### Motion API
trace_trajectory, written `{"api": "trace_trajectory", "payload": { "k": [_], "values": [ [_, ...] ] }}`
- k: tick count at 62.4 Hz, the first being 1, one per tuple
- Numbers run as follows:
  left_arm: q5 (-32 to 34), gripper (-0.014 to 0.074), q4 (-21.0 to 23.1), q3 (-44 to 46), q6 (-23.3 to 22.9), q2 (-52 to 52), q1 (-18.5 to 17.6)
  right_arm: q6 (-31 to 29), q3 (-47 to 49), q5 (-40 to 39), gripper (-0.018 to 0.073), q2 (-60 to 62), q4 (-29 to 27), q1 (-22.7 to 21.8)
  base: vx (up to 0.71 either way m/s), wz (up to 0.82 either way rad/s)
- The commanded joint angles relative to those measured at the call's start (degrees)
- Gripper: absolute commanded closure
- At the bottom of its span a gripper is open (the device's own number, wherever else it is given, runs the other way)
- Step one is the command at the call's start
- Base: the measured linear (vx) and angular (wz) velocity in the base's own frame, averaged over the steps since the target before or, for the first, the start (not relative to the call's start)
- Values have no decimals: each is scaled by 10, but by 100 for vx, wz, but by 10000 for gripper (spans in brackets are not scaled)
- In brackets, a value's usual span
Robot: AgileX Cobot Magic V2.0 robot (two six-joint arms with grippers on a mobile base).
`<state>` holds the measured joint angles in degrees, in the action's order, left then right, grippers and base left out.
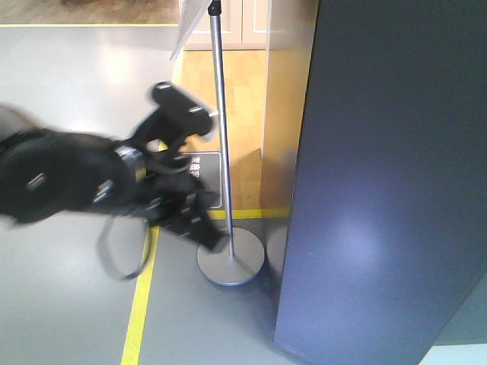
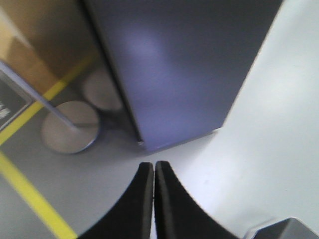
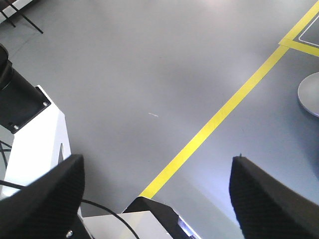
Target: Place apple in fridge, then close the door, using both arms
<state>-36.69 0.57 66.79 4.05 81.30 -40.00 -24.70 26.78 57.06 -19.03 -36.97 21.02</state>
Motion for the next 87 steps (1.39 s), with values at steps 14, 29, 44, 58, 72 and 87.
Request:
{"api": "trace_trajectory", "payload": {
  "k": [14,29,44,58,72,87],
  "values": [
    [58,603,-105,-143,-131,-156,79,-7,13,-19,-12,-5,-23,-3,0,0],
    [79,603,30,-230,-9,-227,139,-8,13,-72,3,-5,45,-3,0,0],
    [86,603,86,-263,31,-247,144,51,13,-175,114,-23,159,-3,0,0],
    [77,603,86,-262,30,-247,144,84,13,-232,381,-100,232,-3,0,0],
    [77,603,86,-262,30,-247,144,83,13,-343,573,-185,262,-3,0,0],
    [77,603,86,-262,30,-247,144,169,52,-448,569,-285,299,-57,0,0]
  ]
}}
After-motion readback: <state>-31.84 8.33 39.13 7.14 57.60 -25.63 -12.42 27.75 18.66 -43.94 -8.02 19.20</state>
